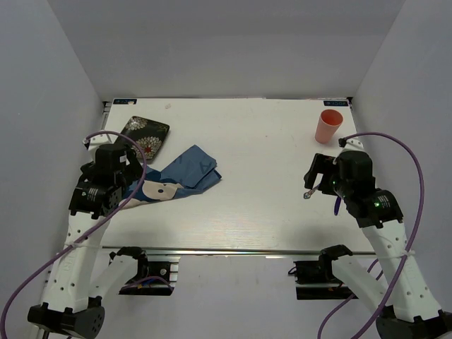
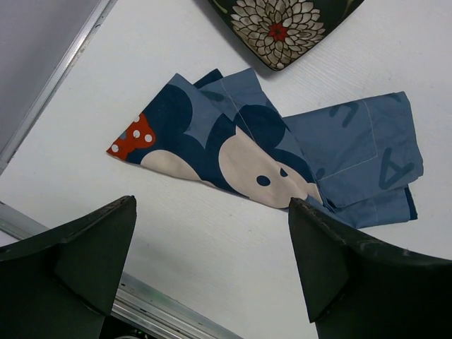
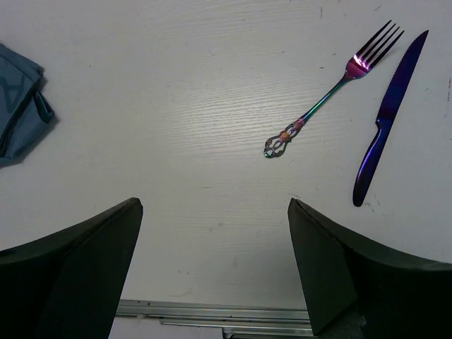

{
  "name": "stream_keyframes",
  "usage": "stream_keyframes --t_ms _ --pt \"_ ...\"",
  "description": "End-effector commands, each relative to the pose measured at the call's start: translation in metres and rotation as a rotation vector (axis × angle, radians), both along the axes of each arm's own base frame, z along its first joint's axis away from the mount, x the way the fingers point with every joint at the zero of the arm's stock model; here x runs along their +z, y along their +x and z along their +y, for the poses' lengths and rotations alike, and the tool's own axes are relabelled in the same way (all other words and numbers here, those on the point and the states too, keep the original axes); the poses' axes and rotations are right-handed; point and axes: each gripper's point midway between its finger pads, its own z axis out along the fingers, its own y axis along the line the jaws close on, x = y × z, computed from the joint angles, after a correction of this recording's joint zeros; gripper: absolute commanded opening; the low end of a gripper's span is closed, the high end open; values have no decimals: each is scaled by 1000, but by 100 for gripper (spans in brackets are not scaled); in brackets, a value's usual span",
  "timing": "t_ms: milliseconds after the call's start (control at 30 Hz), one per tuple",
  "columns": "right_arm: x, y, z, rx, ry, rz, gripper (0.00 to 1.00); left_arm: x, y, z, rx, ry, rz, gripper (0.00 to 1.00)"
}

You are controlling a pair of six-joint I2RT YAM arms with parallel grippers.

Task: Set the dinner table for one person

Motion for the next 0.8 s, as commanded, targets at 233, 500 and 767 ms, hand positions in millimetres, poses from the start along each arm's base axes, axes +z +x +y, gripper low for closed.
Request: stream_keyframes --t_ms 233,500,767 --pt "9 -2 15 74 61 -38 89 -9 6 -7 -30 -24 -3 98" --pt "-5 -8 47 212 180 -22 89 -72 45 -69 -320 -154 219 98" --pt "-12 -17 75 319 316 -11 89 -149 79 -59 -166 -107 476 98"
